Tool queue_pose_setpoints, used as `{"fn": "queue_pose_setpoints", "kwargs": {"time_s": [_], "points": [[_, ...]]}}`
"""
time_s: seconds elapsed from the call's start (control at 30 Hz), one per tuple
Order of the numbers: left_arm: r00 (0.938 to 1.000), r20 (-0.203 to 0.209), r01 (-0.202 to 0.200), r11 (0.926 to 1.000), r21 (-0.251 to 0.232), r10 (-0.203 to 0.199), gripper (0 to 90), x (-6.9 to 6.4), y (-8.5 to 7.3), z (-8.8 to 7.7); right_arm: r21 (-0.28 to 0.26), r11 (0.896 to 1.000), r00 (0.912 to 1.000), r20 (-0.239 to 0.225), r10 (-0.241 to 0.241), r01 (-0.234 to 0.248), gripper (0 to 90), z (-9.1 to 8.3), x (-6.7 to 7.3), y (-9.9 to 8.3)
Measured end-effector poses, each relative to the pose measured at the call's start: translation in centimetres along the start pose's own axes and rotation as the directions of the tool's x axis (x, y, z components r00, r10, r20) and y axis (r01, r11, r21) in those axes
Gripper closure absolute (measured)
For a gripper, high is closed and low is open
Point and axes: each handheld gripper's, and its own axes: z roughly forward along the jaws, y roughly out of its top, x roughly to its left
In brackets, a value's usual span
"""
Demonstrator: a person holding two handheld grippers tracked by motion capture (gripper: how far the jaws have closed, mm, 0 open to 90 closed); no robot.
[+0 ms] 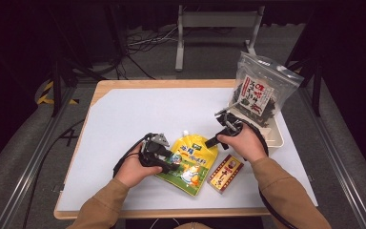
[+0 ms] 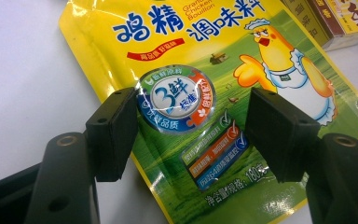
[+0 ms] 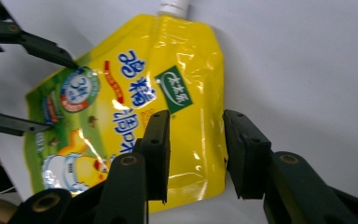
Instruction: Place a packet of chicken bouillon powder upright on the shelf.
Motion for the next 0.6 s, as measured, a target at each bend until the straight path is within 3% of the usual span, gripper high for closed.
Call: {"fn": "queue_pose_setpoints", "kwargs": {"time_s": [0.13,0.23,0.4,0.6], "points": [[1.0,0.0,0.0,1.0,0.0,0.0,34.8,0.0,0.0,0.0,0.018,1.0,0.9996,-0.02,-0.022,0.022,61.7,0.5,0.3,0.0],[1.0,-0.002,-0.006,1.0,-0.001,0.006,34.7,0.0,0.0,0.0,0.037,0.999,0.9992,0.008,-0.039,0.039,61.3,1.2,0.3,-0.1],[1.0,-0.002,0.001,1.0,-0.004,-0.001,34.6,0.0,0.0,0.1,0.056,0.997,0.9985,0.012,-0.053,0.052,69.0,1.6,0.4,0.1],[1.0,-0.004,0.003,1.0,-0.009,-0.003,34.6,-0.1,0.0,0.2,0.106,0.989,0.9938,0.039,-0.104,0.099,75.1,2.5,0.4,0.3]]}}
